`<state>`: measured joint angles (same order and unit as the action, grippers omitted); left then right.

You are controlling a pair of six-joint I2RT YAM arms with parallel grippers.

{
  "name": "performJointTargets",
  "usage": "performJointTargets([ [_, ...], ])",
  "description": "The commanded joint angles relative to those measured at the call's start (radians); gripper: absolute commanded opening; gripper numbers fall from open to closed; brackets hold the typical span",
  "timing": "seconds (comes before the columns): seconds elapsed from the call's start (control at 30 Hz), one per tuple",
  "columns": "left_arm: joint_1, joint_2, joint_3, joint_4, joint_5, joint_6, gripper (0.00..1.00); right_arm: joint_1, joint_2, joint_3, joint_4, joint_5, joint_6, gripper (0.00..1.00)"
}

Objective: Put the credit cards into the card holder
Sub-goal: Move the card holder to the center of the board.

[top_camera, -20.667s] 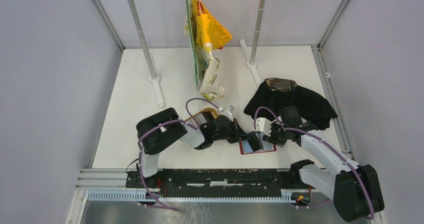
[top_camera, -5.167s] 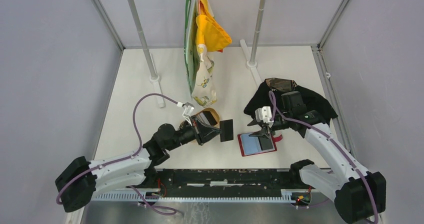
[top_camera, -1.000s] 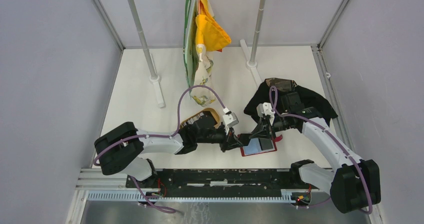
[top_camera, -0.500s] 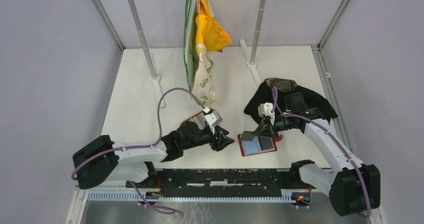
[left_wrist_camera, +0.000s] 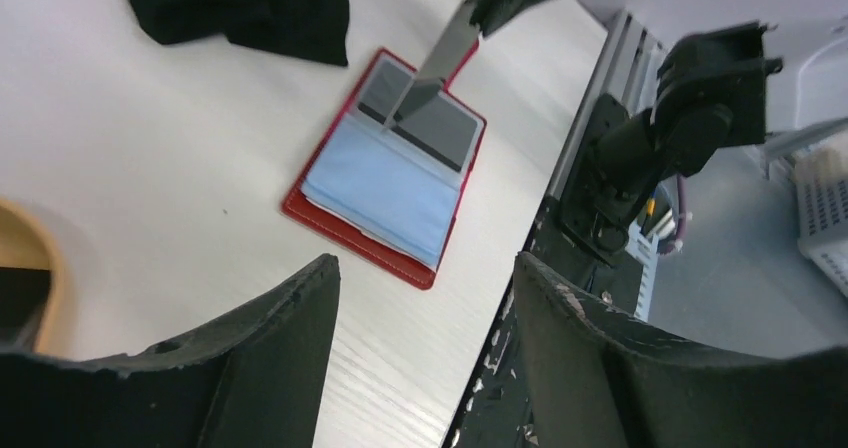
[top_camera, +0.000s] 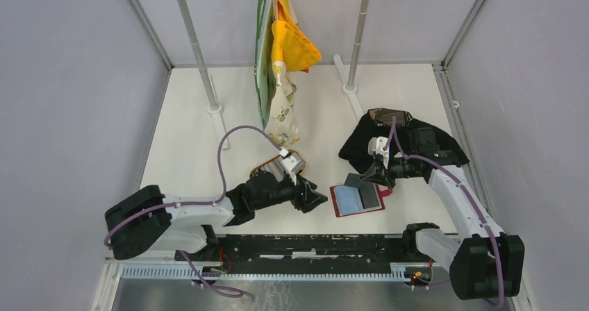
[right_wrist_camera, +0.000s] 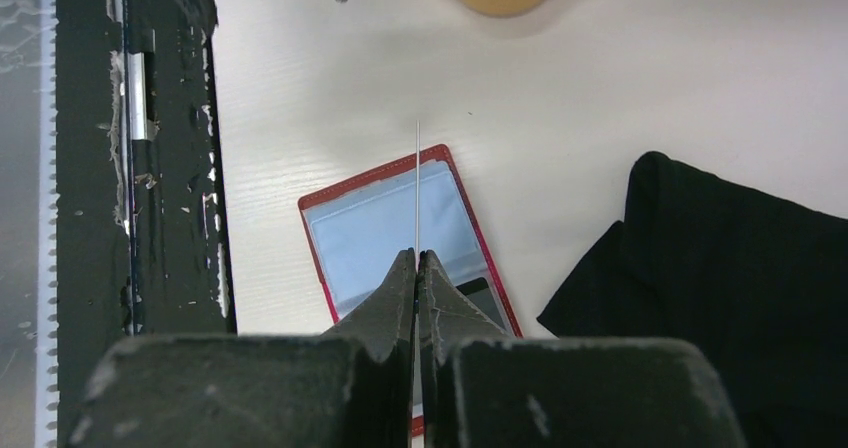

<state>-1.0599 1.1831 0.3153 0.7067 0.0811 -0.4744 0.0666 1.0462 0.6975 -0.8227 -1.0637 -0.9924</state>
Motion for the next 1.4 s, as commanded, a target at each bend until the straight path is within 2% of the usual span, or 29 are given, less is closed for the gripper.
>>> performJointTargets([
  [0.0, -0.033, 0.123, 0.097, -0.030, 0.112, 0.053, 0.69, -0.017, 0.012, 0.047, -0.022, 0.019, 0.002, 0.00],
  [0.23, -0.168, 0.189, 0.150, -0.103, -0.205, 0.094, 0.68, -0.019, 0.124, 0.112, -0.210, 0.039, -0.040, 0.00],
  [0.4, -0.264, 0.224, 0.156, -0.060, -0.332, 0.159, 0.66, -0.031, 0.113, 0.056, -0.060, 0.117, 0.182, 0.00],
  [0.47, -0.324, 0.263, 0.176, -0.057, -0.392, 0.244, 0.66, -0.035, 0.100, 0.050, -0.021, 0.141, 0.237, 0.00],
  [0.57, -0.436, 0.340, 0.202, -0.011, -0.505, 0.490, 0.68, -0.045, 0.081, 0.046, 0.014, 0.162, 0.282, 0.00],
  [0.67, -0.480, 0.417, 0.232, 0.027, -0.583, 0.680, 0.71, -0.061, 0.058, 0.029, 0.069, 0.174, 0.321, 0.00],
  [0.83, -0.465, 0.505, 0.313, 0.013, -0.540, 0.783, 0.72, -0.122, 0.058, 0.025, 0.084, 0.146, 0.319, 0.00],
  [1.0, -0.376, 0.561, 0.383, -0.053, -0.352, 0.686, 0.71, -0.136, 0.064, 0.028, 0.070, 0.123, 0.293, 0.00],
  [1.37, -0.299, 0.669, 0.395, -0.021, -0.222, 0.602, 0.68, -0.139, 0.103, 0.028, 0.060, 0.091, 0.268, 0.00],
])
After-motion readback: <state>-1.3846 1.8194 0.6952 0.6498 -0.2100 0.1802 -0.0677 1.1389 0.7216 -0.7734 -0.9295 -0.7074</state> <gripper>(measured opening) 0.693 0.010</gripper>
